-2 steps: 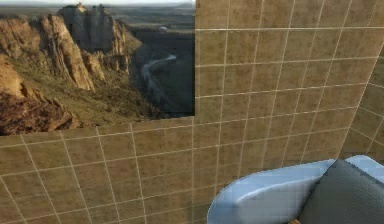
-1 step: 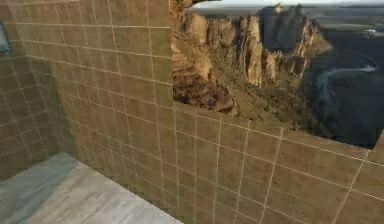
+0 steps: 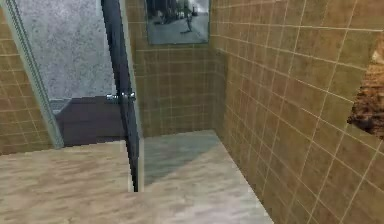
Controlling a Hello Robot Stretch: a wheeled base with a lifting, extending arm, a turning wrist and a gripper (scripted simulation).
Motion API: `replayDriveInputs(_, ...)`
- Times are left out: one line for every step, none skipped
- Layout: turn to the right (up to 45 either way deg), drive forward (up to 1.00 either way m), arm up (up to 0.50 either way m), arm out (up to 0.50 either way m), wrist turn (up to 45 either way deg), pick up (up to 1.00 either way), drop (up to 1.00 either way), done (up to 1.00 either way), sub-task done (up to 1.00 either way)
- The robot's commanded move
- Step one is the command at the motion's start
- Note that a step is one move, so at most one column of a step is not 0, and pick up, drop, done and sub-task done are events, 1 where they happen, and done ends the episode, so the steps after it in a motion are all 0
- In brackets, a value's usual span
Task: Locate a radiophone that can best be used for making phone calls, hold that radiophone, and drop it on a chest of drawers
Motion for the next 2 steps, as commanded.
replayDriveInputs(-36.0, 0.00, 0.00, 0.00, 0.0, 0.00, 0.00, 0.00, 0.00)
replayDriveInputs(0.0, 1.00, 0.00, 0.00, 0.0, 0.00, 0.00, 0.00, 0.00)
